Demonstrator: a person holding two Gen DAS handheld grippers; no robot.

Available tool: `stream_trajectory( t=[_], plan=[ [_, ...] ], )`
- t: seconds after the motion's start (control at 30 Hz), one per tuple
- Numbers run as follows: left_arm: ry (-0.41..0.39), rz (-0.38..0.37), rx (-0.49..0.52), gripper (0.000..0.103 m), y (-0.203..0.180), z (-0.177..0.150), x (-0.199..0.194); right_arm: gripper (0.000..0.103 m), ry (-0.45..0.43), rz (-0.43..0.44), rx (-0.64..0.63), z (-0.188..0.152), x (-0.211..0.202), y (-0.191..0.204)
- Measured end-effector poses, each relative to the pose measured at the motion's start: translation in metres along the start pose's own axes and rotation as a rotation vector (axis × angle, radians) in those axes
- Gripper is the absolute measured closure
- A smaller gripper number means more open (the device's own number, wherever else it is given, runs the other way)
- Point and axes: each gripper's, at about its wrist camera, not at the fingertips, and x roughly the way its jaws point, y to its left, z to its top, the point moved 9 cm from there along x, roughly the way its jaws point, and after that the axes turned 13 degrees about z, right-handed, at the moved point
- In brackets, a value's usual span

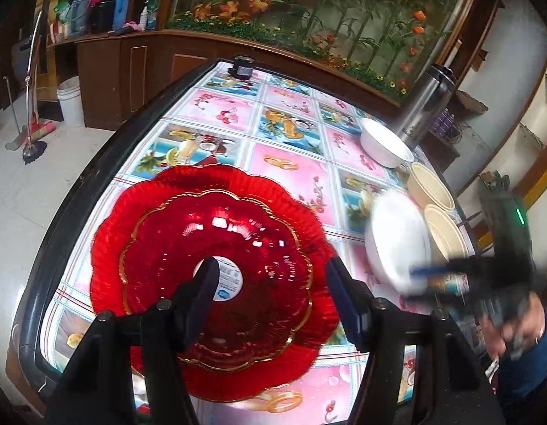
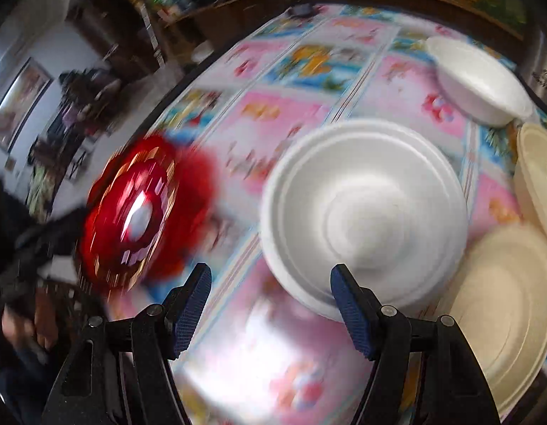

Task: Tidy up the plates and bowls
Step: 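Grasp the rim of the white foam plate with the left tool, then lift the white foam plate and carry it over the red plate stack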

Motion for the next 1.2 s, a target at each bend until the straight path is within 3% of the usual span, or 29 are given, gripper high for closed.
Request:
stream_trajectory(
  t=[0.07,0.13,0.2,0.27,0.33,0.37,0.43,0.57,0.7,0.8,0.83,0.9,1.0,1.2],
  plan=[
    [0.004,-0.015,0.016,0.041,-0.008,-0.001,-0.001,0.028,0.029,0.05,-0.012,-0.037,-0.005,0.016],
    [0.01,-0.033,0.037,0.041,-0.02,-0.003,0.0,0.028,-0.01,0.104,-0.052,-0.064,-0.021,0.034],
    [0.019,-0.054,0.062,0.041,-0.035,-0.005,0.001,0.028,-0.126,0.103,-0.049,-0.076,-0.049,0.038],
    [0.035,-0.067,0.1,0.041,-0.052,-0.011,0.004,0.029,-0.257,0.051,-0.027,-0.082,-0.075,0.027],
    [0.056,-0.1,0.149,0.041,-0.071,-0.022,0.004,0.032,-0.335,0.004,0.019,-0.089,-0.088,0.01],
    [0.065,-0.12,0.175,0.041,-0.081,-0.03,0.004,0.044,-0.346,-0.005,0.045,-0.093,-0.09,0.003],
    [0.081,-0.129,0.208,0.042,-0.091,-0.042,0.006,0.056,-0.354,0.006,0.081,-0.1,-0.088,-0.004],
    [0.123,-0.13,0.227,0.049,-0.103,-0.063,0.015,0.056,-0.357,0.007,0.103,-0.106,-0.08,-0.011],
    [0.149,-0.116,0.26,0.074,-0.111,-0.075,0.023,0.057,-0.342,0.024,0.11,-0.101,-0.07,-0.012],
    [0.161,-0.116,0.292,0.081,-0.122,-0.084,0.027,0.066,-0.325,0.031,0.121,-0.101,-0.06,-0.014],
    [0.167,-0.126,0.302,0.085,-0.127,-0.088,0.028,0.074,-0.32,0.041,0.127,-0.101,-0.056,-0.014],
    [0.134,-0.104,0.323,0.085,-0.134,-0.088,0.027,0.083,-0.319,0.042,0.129,-0.103,-0.054,-0.013],
    [0.097,-0.092,0.345,0.085,-0.139,-0.083,0.021,0.083,-0.343,-0.018,0.114,-0.102,-0.059,-0.013],
    [0.098,-0.111,0.342,0.085,-0.145,-0.077,0.023,0.083,-0.383,-0.001,0.127,-0.099,-0.075,-0.012]
  ],
)
